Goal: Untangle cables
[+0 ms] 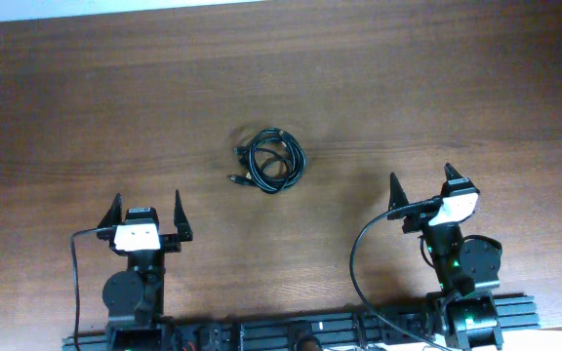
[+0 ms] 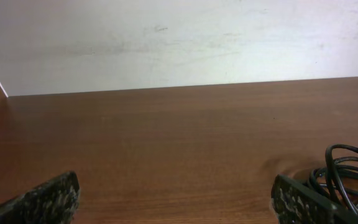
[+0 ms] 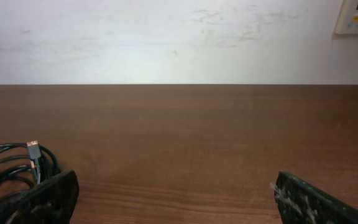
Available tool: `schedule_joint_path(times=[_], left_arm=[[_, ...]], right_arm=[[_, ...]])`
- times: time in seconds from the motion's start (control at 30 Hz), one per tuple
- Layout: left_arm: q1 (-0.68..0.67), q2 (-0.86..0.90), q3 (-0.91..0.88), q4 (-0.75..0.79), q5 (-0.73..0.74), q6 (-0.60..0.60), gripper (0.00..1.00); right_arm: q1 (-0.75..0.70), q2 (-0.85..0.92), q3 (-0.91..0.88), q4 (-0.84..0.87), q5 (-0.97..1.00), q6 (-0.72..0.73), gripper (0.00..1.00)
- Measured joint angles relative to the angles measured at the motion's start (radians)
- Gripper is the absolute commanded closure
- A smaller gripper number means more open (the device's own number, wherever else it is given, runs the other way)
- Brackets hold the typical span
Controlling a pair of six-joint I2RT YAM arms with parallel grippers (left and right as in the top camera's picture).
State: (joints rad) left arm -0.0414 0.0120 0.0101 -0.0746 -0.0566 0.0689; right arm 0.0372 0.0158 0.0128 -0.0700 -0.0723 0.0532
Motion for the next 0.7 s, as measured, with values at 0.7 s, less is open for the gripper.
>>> schedule_joint_path(times=[0.7], left_arm=[[0.000,0.000,0.000,0.000,0.000,0.000,0.01]], right_arm=[[0.000,0.000,0.000,-0.004,0.042,-0.271,0.01]])
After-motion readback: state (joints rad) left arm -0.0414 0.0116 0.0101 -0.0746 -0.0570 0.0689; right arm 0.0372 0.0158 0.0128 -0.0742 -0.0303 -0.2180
